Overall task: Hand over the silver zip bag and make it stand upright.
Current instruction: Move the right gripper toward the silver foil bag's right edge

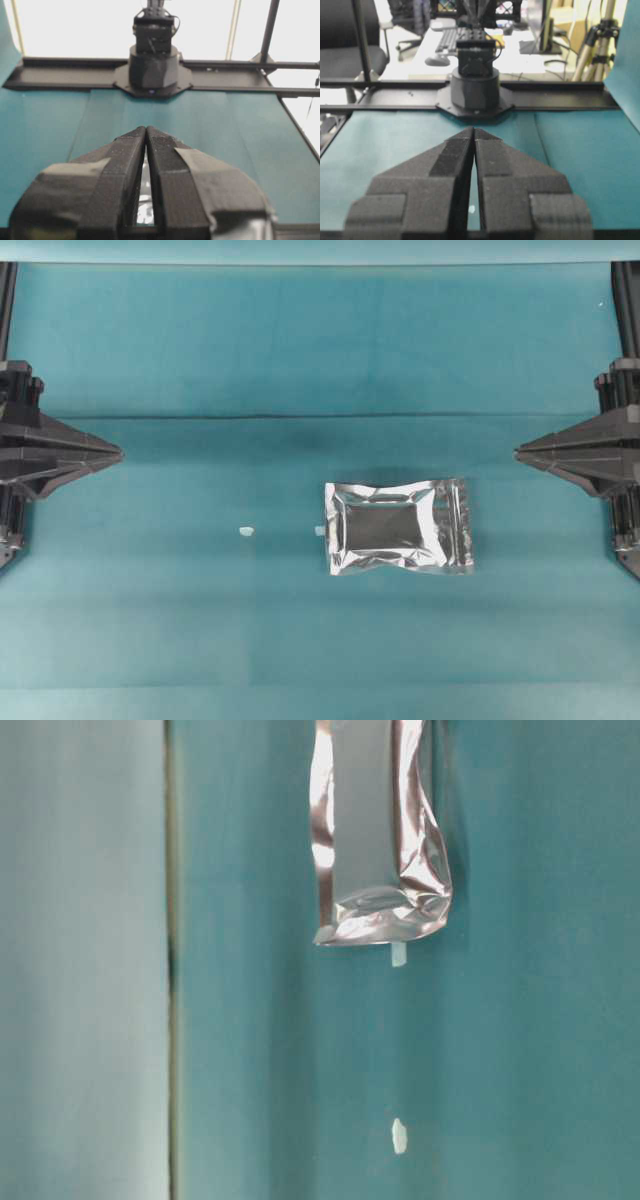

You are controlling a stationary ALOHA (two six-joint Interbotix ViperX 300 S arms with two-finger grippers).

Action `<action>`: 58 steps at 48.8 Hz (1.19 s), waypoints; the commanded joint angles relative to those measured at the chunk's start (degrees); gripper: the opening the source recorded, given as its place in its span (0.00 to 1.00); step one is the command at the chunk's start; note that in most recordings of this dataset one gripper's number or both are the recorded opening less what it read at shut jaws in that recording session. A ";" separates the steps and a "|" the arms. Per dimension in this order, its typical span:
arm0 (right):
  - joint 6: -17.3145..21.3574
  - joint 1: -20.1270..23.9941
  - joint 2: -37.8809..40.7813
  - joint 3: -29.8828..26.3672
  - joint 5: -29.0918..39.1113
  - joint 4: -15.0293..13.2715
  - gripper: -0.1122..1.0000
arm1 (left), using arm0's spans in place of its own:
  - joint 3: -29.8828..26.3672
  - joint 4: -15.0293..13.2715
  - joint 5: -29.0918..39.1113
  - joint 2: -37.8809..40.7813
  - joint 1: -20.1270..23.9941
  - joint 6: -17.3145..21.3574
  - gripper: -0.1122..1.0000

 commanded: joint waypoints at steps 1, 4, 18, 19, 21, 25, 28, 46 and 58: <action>0.62 0.53 0.88 -0.18 -0.26 0.44 0.18 | -1.76 0.70 -0.09 2.90 -0.09 -1.14 0.23; 1.76 0.62 1.14 -0.26 0.88 3.34 0.16 | -2.64 0.79 -0.09 4.04 -0.26 -1.32 0.18; 15.03 0.62 0.53 -0.35 10.55 10.81 0.11 | -5.62 0.97 2.46 6.77 -0.70 -0.62 0.10; 16.26 0.70 0.26 -0.35 10.90 11.43 0.11 | -5.71 0.97 3.16 7.03 -0.79 -0.62 0.10; 19.34 0.62 -0.26 -0.35 12.13 12.92 0.11 | -6.06 0.97 4.22 7.29 -0.97 -0.70 0.10; 25.58 0.18 -1.67 -0.53 16.00 16.70 0.11 | -6.33 0.97 5.98 7.73 -1.23 -0.97 0.10; 30.06 -0.09 -3.08 -0.97 19.78 18.19 0.11 | -6.42 0.97 6.68 7.82 -1.58 -1.14 0.10; 47.90 -6.68 -11.16 0.79 39.11 18.37 0.15 | -6.42 0.97 7.03 7.91 -1.85 -1.14 0.10; 58.54 -7.82 -13.18 7.38 45.97 18.46 0.66 | -6.59 0.97 7.21 8.35 -1.85 -1.23 0.10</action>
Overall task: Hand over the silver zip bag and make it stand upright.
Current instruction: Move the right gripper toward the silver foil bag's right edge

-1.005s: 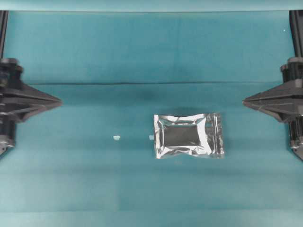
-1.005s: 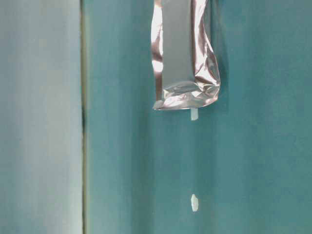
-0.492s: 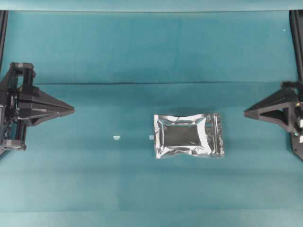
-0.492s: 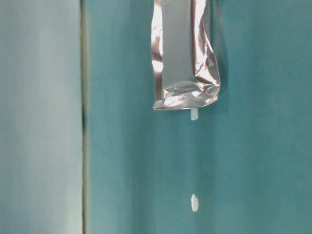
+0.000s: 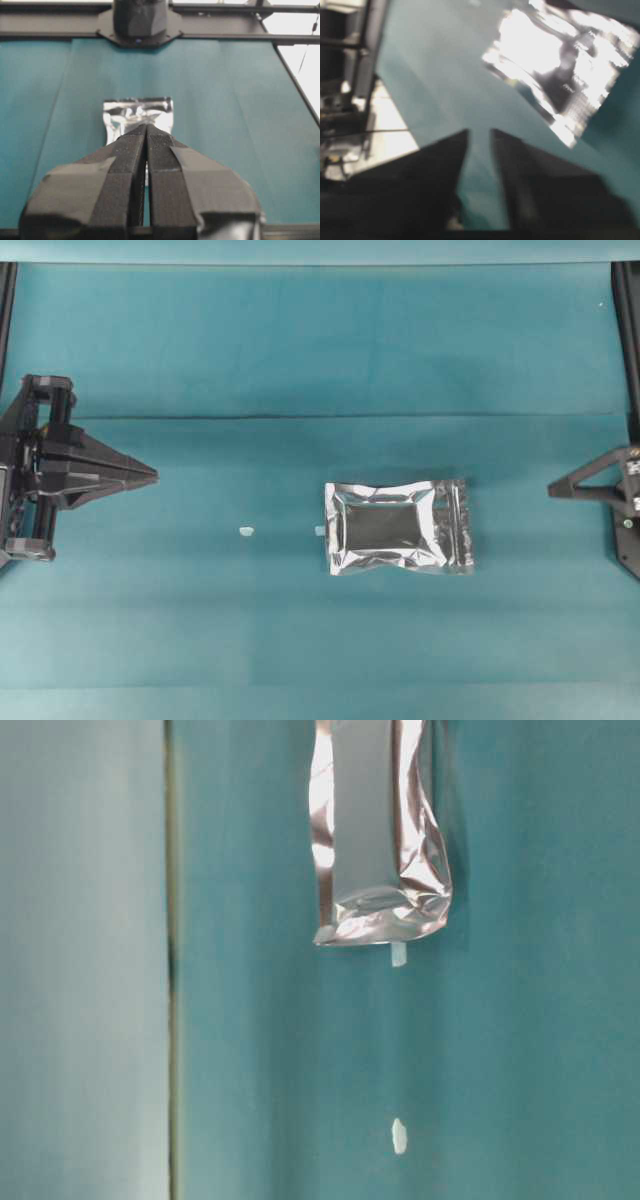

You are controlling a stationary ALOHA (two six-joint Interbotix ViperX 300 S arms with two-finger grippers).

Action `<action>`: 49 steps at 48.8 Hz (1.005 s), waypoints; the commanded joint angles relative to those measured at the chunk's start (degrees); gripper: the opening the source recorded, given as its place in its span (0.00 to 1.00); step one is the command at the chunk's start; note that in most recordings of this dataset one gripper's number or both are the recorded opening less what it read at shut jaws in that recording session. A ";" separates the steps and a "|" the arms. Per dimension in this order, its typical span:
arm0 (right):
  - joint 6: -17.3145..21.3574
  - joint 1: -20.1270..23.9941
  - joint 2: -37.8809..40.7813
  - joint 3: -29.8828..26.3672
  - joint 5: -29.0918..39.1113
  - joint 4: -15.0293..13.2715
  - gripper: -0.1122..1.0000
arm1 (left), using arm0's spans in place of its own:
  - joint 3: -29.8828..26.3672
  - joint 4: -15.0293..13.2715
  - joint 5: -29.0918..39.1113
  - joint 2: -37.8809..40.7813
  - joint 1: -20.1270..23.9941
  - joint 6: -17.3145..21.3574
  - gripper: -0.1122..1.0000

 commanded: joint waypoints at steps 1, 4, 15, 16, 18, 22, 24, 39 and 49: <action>3.16 -0.18 -0.62 1.93 1.76 0.09 0.71 | -1.58 0.18 -0.09 0.44 -0.09 0.00 0.10; 4.22 -0.18 -1.58 3.52 1.85 0.09 0.85 | -1.58 0.18 0.44 0.70 0.09 -0.09 0.10; 8.26 -0.97 -4.22 10.02 0.62 0.00 0.92 | -1.67 0.18 0.97 1.23 0.09 -0.18 0.10; 8.61 -1.05 -4.22 10.46 0.53 -0.09 0.92 | -1.67 0.18 0.88 1.23 0.09 -0.18 0.10; 8.79 -1.41 -4.31 11.25 0.18 -0.53 0.92 | -1.67 0.18 0.97 1.23 0.09 -0.18 0.10; 8.88 -1.93 -4.22 11.78 -0.62 -1.49 0.92 | -1.67 0.18 0.97 1.23 0.09 -0.18 0.10; 8.88 -2.37 -4.22 11.78 -1.14 -1.67 0.92 | -1.76 0.18 0.88 1.23 0.09 -0.18 0.10; 8.96 -3.52 -3.96 9.32 -7.91 -1.85 0.92 | -1.76 0.18 0.97 1.32 0.26 -0.18 0.10; 7.29 -2.81 0.97 4.57 -10.11 -1.93 0.92 | -1.67 0.18 1.23 1.23 1.32 -0.09 0.10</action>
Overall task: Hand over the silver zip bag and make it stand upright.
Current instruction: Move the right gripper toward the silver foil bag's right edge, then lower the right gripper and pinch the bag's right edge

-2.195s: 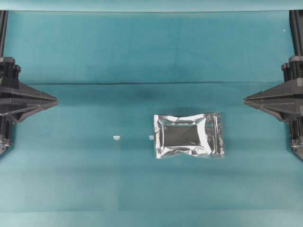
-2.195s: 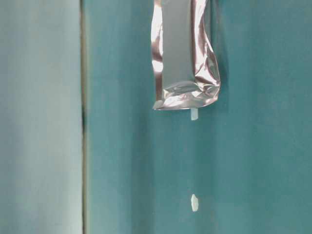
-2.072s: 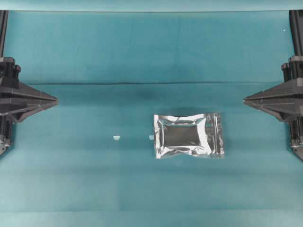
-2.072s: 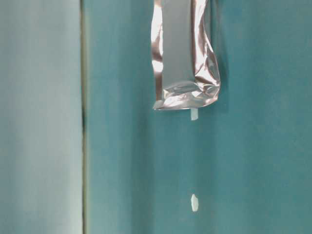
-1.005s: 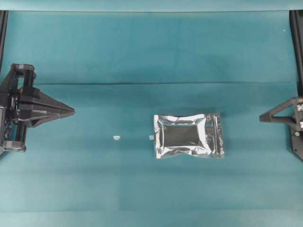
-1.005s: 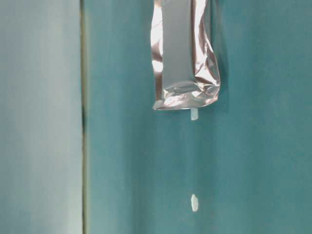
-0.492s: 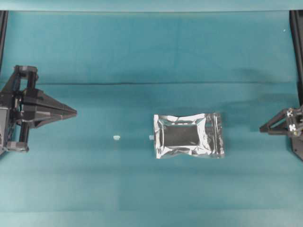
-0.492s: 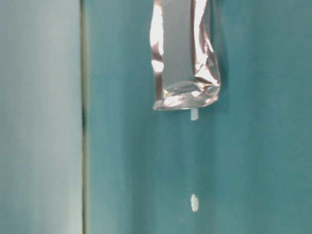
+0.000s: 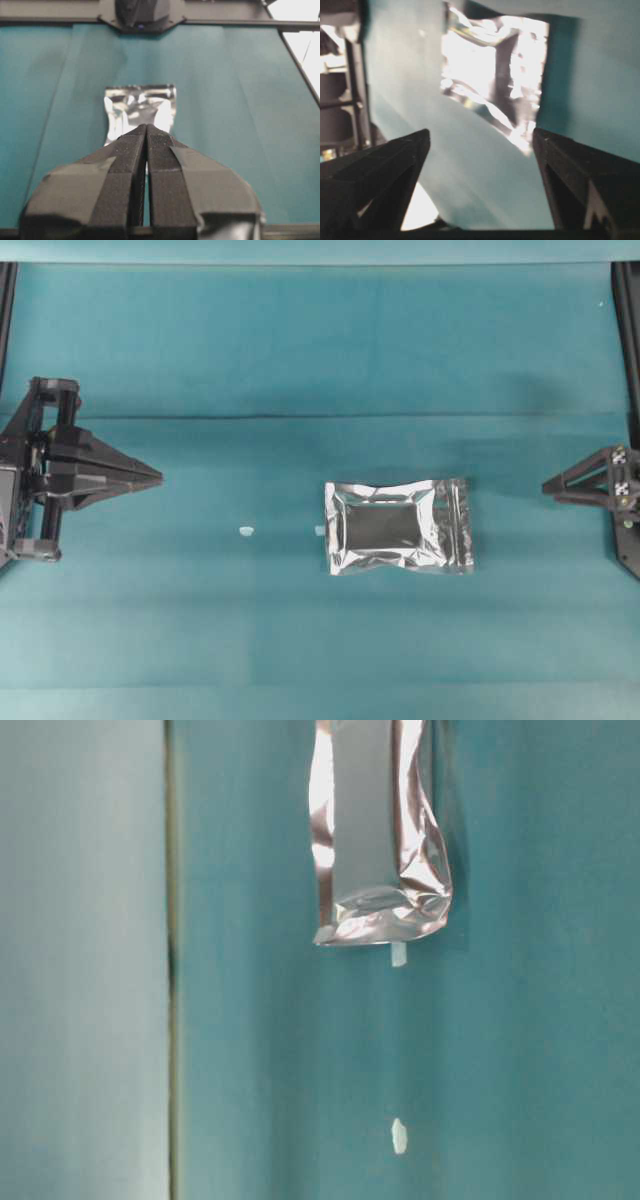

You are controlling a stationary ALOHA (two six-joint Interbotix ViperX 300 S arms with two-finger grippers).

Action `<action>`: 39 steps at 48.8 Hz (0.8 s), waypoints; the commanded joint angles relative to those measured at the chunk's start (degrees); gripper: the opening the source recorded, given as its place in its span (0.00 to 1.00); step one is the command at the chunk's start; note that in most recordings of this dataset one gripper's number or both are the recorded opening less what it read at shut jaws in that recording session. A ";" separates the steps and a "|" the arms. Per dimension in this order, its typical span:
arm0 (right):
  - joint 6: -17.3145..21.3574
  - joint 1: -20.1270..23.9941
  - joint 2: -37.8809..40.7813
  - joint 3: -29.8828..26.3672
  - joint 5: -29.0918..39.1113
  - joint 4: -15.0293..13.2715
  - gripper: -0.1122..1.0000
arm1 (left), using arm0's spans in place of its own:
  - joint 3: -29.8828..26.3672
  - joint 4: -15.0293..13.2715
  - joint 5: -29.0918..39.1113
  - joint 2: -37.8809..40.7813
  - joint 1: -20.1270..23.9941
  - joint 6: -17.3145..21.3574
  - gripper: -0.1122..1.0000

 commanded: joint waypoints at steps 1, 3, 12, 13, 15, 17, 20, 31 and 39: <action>-1.67 0.53 3.78 -3.16 -2.11 -0.18 0.92 | -1.41 0.18 -0.18 0.18 0.70 -0.09 0.10; -2.20 0.97 5.63 -3.69 -3.16 -0.18 0.92 | -1.41 0.18 0.09 0.26 0.79 -0.09 0.10; -2.29 3.78 13.89 -2.29 -9.67 0.35 0.92 | -1.41 0.18 1.14 0.00 0.88 -0.18 0.10; -2.29 4.13 14.68 -2.11 -10.63 0.62 0.92 | -1.32 0.18 1.14 0.00 0.88 -0.18 0.10; -2.29 4.48 16.08 -1.76 -12.48 0.97 0.92 | -1.41 0.18 1.23 -0.09 0.79 -0.18 0.10; -2.20 4.83 18.11 -1.32 -14.06 1.14 0.92 | -1.32 0.18 1.49 -0.09 0.88 -0.18 0.10; -2.20 5.10 20.30 -0.79 -15.82 1.14 0.92 | -1.32 0.18 1.58 -0.35 0.79 -0.18 0.10; -2.20 7.29 29.27 -0.09 -22.41 1.58 0.92 | -1.23 0.18 2.02 -0.62 0.88 -0.18 0.10; -0.53 9.49 37.09 -0.35 -28.30 1.76 0.92 | -1.14 0.18 2.02 -0.62 0.97 -0.26 0.10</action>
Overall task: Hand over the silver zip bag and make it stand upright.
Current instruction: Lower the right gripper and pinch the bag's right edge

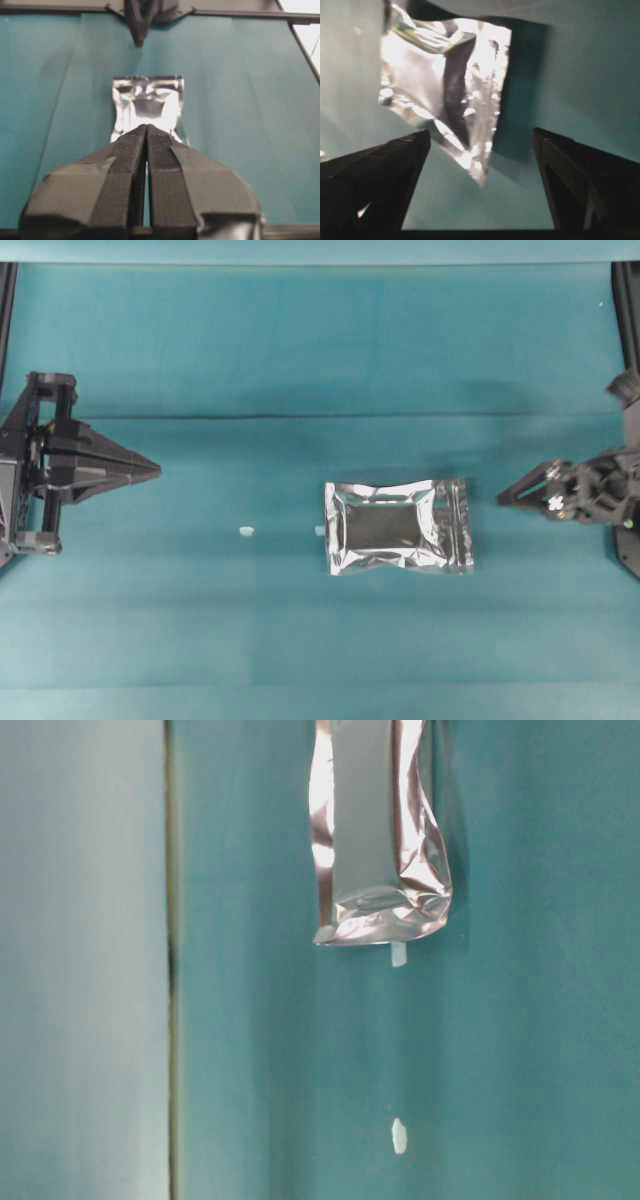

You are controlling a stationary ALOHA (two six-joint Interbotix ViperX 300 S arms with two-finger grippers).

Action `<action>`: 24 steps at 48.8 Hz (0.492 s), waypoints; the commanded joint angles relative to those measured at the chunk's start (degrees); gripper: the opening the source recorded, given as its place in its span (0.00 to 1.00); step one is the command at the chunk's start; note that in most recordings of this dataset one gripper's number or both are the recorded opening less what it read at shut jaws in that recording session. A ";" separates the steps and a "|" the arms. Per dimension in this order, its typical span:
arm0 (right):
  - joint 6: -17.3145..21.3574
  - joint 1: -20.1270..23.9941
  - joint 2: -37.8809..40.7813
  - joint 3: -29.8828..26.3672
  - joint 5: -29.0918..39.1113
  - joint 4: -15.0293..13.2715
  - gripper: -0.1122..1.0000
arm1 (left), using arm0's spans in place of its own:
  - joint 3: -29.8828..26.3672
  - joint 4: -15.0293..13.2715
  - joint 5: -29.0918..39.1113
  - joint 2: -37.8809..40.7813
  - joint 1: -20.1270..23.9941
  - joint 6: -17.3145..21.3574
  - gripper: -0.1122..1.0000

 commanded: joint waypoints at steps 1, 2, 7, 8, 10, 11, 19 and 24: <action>0.88 1.23 4.04 -0.70 -3.52 0.09 0.92 | -1.32 0.09 -0.26 0.09 0.09 0.09 0.10; 0.97 1.67 5.01 -0.79 -4.48 0.09 0.92 | -1.32 0.09 -0.26 0.09 0.09 0.09 0.10; 1.67 3.16 9.40 -1.49 -8.96 0.09 0.92 | -1.32 0.09 0.09 0.00 0.00 0.00 0.10; 1.76 3.34 10.02 -1.58 -9.58 0.09 0.92 | -1.23 0.09 0.09 0.00 0.00 0.00 0.10; 2.02 3.52 10.99 -1.67 -10.55 0.09 0.92 | -1.23 0.09 0.26 -0.09 -0.09 0.00 0.10; 2.11 3.60 11.43 -1.67 -10.99 0.09 0.92 | -1.23 0.09 0.26 -0.18 -0.09 0.00 0.10; 2.72 3.78 14.94 -2.55 -13.27 0.09 0.92 | -1.23 0.09 1.05 -0.70 -0.18 0.00 0.10; 2.72 3.96 17.58 -3.43 -14.41 0.09 0.92 | -1.14 0.09 1.41 -1.05 -0.18 0.00 0.10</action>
